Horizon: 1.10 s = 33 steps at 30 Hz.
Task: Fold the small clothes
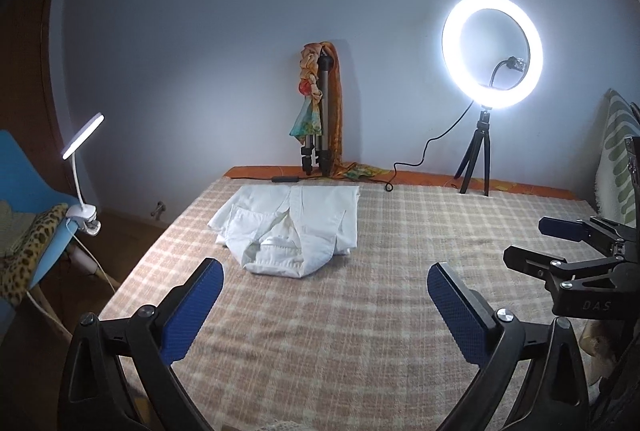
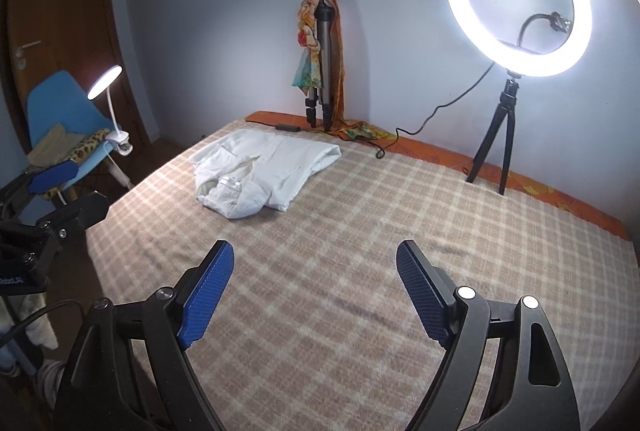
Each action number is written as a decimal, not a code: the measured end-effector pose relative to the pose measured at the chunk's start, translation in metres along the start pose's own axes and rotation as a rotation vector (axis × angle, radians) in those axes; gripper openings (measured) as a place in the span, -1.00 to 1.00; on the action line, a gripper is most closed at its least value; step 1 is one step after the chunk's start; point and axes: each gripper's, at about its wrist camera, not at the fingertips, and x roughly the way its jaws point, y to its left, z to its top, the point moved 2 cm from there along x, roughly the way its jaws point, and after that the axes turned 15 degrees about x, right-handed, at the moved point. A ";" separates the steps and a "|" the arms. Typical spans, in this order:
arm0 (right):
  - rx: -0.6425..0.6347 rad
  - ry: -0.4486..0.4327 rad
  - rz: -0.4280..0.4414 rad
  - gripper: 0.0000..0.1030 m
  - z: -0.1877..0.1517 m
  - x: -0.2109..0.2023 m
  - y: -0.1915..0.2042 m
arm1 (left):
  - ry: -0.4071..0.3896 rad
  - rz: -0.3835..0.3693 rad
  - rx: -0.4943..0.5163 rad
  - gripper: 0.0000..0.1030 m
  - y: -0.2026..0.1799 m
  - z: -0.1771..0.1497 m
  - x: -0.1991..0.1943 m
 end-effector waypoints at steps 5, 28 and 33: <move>0.000 -0.019 -0.019 0.63 -0.012 -0.001 -0.012 | 0.004 -0.015 -0.032 0.99 -0.009 -0.009 -0.002; -0.050 -0.022 -0.047 0.65 -0.034 0.004 -0.023 | 0.108 0.029 -0.063 0.99 -0.015 -0.035 0.033; -0.050 -0.019 -0.046 0.65 -0.034 0.007 -0.021 | 0.111 0.016 -0.057 0.99 -0.016 -0.035 0.035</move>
